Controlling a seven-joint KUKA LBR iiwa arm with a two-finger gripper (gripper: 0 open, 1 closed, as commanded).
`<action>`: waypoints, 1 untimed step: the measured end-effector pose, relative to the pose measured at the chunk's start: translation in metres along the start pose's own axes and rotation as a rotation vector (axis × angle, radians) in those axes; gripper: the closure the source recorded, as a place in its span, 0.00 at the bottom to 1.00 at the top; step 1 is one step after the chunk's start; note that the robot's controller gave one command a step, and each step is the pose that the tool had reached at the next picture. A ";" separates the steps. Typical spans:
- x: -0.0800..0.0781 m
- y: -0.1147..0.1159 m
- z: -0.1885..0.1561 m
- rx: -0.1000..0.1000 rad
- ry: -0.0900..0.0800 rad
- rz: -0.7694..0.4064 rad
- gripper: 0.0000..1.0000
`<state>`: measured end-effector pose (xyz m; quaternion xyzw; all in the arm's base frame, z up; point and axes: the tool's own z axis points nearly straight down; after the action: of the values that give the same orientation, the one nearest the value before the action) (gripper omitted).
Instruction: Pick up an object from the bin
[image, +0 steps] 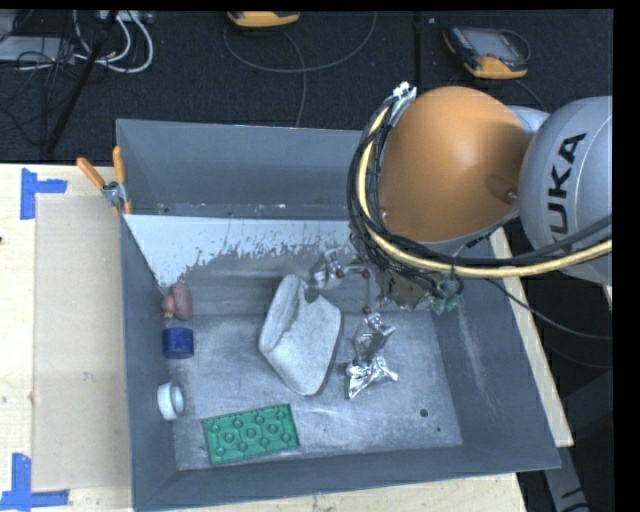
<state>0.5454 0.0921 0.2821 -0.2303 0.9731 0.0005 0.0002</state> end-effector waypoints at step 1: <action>0.061 0.034 0.092 -0.004 0.014 -0.021 0.00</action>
Offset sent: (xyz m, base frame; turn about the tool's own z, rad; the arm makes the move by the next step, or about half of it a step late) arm -0.0662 0.0031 -0.0868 -0.0186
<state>0.4750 0.0953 0.1900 -0.2404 0.9707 0.0009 -0.0072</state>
